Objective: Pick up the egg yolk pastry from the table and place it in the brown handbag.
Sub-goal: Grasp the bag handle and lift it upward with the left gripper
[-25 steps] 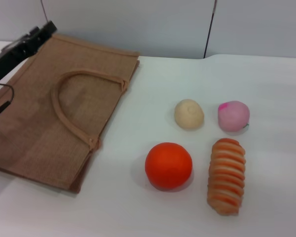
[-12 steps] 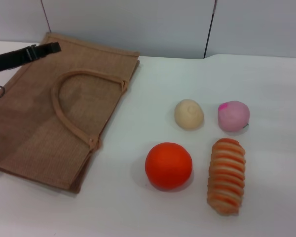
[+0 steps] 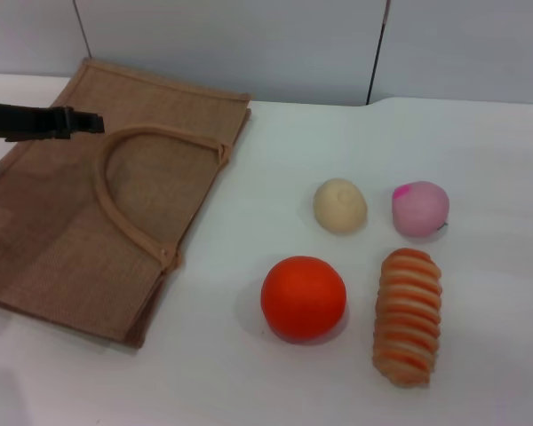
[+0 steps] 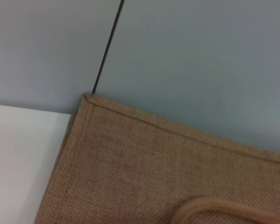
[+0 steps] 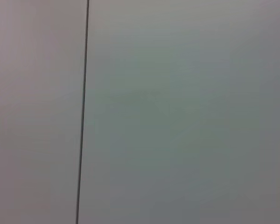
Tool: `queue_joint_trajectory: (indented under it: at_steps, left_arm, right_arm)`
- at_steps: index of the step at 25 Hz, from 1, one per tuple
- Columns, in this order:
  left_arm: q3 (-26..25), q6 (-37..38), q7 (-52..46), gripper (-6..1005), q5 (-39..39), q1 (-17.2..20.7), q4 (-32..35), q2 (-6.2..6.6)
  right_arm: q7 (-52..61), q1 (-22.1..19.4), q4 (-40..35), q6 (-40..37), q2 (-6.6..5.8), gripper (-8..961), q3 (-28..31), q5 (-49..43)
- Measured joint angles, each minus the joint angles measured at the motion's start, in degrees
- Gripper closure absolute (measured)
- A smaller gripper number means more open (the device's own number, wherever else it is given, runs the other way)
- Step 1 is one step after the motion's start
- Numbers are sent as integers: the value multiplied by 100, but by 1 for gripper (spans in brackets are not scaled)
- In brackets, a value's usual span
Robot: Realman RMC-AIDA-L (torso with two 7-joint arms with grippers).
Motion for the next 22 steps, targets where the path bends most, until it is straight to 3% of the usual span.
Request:
queue_joint_trajectory:
  at_steps: [8, 22]
  left_arm:
    - [285, 44, 10, 428, 86, -59, -38, 1]
    - [313, 349, -19, 446, 671, -206, -448, -12]
  right_arm:
    - [0, 4, 0, 0, 0, 83, 0, 8]
    - [0, 12, 0, 0, 0, 93, 6, 8]
